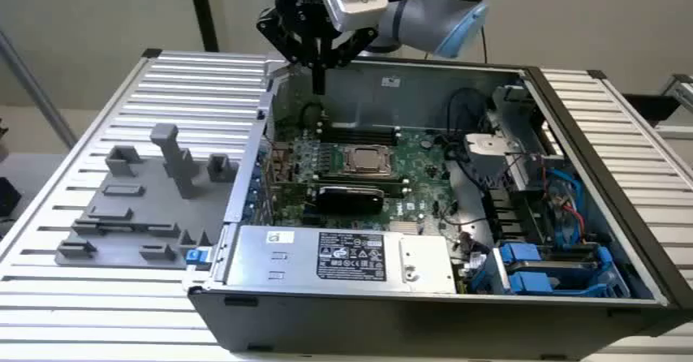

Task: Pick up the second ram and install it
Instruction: 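Reach for the second ram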

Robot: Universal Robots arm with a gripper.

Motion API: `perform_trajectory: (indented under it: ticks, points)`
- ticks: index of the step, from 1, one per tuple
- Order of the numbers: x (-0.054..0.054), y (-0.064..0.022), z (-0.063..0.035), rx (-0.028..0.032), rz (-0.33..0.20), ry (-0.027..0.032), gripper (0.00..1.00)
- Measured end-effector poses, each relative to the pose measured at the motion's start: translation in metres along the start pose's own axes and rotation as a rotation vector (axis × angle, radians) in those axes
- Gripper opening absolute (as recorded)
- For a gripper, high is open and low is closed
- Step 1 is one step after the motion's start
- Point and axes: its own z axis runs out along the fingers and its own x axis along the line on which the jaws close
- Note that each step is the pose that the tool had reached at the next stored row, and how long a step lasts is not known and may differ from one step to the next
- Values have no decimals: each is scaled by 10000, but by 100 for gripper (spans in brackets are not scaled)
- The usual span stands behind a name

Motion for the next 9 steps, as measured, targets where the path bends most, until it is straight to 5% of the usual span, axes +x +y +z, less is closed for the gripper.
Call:
perform_trajectory:
  ticks: [9]
  points:
    - [0,0,0,0,0,0,0]
